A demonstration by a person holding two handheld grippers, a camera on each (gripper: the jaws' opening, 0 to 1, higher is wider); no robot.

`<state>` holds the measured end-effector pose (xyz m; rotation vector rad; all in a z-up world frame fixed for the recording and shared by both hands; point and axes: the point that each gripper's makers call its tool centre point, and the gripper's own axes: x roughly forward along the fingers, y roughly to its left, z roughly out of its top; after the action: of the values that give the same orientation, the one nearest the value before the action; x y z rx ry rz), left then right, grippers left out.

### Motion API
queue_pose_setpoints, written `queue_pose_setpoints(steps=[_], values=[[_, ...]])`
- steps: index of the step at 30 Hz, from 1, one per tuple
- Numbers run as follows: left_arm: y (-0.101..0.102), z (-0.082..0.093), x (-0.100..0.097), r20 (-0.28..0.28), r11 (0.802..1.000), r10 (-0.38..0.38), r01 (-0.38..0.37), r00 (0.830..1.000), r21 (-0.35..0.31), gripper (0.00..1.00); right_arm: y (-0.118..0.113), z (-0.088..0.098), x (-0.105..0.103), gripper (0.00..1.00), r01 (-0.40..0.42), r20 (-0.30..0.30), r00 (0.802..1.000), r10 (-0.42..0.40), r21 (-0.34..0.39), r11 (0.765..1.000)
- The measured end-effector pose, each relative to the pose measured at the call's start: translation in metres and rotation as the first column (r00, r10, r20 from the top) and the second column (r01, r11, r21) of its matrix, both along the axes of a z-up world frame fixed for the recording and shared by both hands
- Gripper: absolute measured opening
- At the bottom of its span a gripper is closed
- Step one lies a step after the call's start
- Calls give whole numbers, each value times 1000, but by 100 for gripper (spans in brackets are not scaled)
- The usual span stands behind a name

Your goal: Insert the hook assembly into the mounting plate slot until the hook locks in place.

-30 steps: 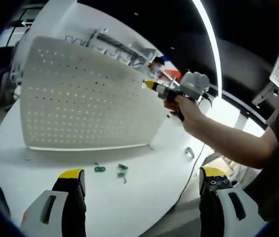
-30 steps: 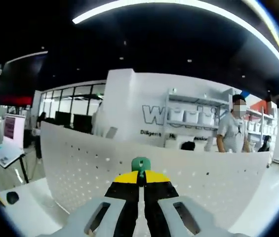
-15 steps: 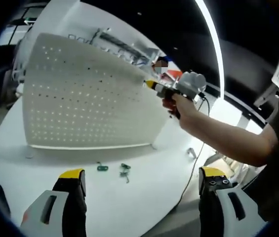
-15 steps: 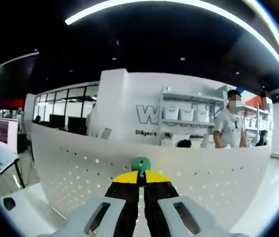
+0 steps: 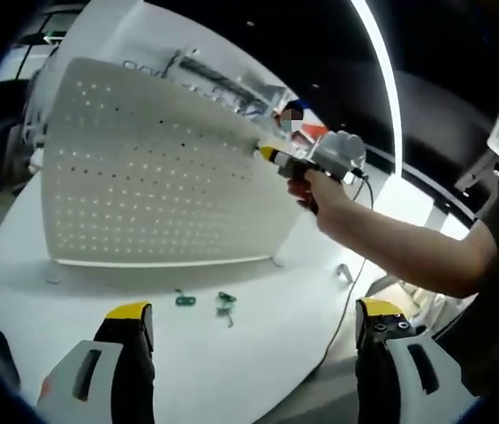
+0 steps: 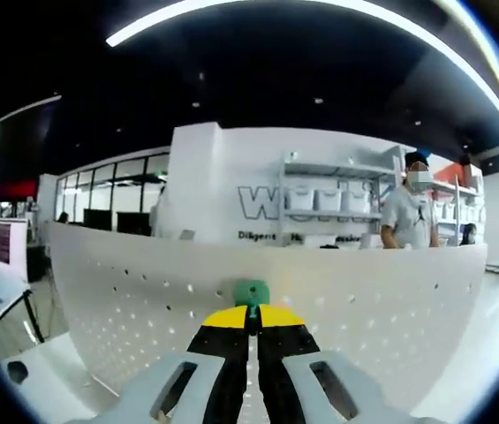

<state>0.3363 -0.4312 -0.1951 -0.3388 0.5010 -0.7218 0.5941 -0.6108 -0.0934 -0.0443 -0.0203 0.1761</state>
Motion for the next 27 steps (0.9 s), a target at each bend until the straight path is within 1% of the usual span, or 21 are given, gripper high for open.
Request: queue_pose_setpoints(steps=[4,6,13,15,18,22,26,27], values=[[2,0,1,0,1000,5,-5,1000,1,97,0,-1,0,0,11,6,1000,-11,3,1000],[2,0,1,-1,1000,8,-8,1000,1,97,2,-6,2,0,4,-8,1000,-4,1,1000],[5,-1,2,-4,1000,17,-17,1000,-3,96,2,-7,3,0,13,-19,1000,-13,-1,1000],[5,-2,1,-5,1000,17,-17,1000,-4,95,2,-8,3,0,14,-22,1000,-14,11,1000],[4,-1,1,-2,1000,18,-18,1000,-5,95,4,-8,4,0,24,-30,999,-25,-21,999],[4,-1,1,-3,1000,18,-18,1000,-7,95,4,-9,4,1,30,-36,999,-31,-15,999],[5,0,1,0,1000,21,-21,1000,-8,95,5,-8,5,1,32,-38,999,-34,-45,998],[6,0,1,1,1000,22,-22,1000,-8,95,5,-8,5,2,30,-39,999,-31,-41,999]])
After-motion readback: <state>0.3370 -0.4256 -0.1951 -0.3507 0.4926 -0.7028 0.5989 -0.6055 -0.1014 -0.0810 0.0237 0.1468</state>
